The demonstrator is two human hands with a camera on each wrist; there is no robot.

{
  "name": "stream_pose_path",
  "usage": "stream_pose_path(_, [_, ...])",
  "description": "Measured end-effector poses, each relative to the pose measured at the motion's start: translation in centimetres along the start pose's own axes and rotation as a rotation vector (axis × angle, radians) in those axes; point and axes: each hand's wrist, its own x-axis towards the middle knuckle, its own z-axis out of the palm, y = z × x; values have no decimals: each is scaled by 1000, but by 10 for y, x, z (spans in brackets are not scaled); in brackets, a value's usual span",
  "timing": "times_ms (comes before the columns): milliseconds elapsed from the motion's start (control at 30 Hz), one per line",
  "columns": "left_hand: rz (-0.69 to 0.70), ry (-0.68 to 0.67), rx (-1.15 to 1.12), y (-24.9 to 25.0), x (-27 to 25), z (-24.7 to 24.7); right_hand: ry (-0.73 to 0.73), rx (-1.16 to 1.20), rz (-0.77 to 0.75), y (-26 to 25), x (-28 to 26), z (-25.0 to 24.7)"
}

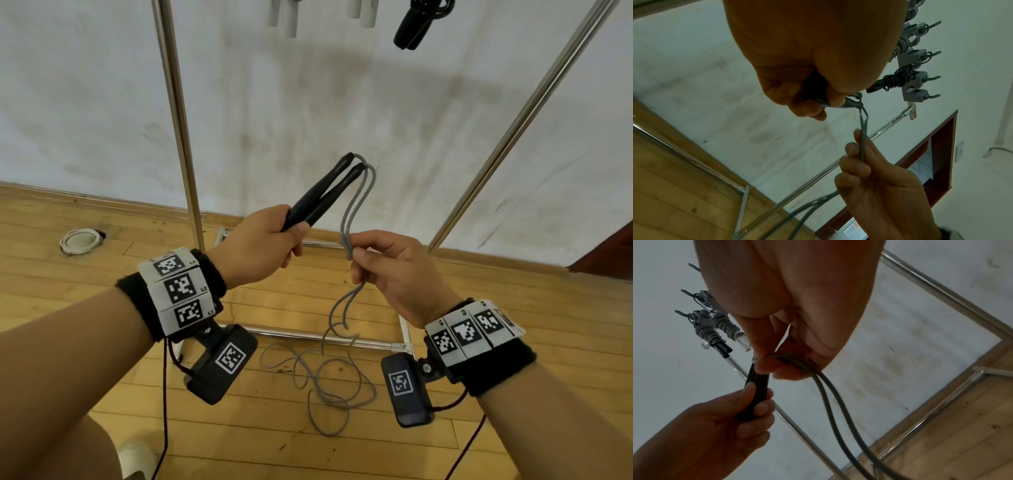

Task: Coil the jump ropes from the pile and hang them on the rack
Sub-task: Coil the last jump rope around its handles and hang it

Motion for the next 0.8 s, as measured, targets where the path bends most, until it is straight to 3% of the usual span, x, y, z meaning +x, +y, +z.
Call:
stream_pose_path(167, [59, -139, 22, 2, -5, 13, -14, 86, -4, 1, 3, 17])
stream_pose_path(333, [39, -276, -245, 11, -13, 14, -30, 183, 66, 3, 5, 21])
stream_pose_path(467, [46, -292, -232, 14, -17, 14, -24, 56, 54, 6, 3, 23])
stream_pose_path(633, [148, -247, -41, 14, -16, 14, -14, -105, -18, 8, 1, 28])
stream_pose_path(800, [80, -240, -67, 12, -16, 11, -88, -221, -97, 9, 0, 25])
